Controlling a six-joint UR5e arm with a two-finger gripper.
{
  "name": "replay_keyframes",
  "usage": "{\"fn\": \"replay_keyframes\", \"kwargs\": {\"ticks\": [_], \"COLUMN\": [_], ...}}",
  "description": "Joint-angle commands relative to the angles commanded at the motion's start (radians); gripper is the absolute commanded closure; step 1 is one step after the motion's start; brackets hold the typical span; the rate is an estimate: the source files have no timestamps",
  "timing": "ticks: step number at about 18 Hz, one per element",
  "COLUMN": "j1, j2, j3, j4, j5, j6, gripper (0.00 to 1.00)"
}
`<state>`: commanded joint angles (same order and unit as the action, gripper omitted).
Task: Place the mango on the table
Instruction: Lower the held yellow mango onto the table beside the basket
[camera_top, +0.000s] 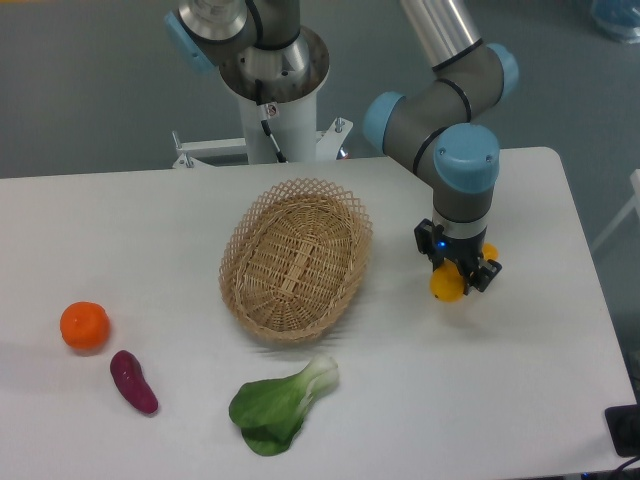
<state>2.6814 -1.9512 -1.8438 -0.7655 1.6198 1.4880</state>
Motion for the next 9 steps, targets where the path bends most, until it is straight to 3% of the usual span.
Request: {"fn": "replay_keyframes", "kwargs": {"ticks": [9], "j1": [-0.009], "j2": [0.005], "j3": [-0.034], "j4": [0.008], "j5": [0.057], "j6": [-0.012], "gripper": [0.44]}}
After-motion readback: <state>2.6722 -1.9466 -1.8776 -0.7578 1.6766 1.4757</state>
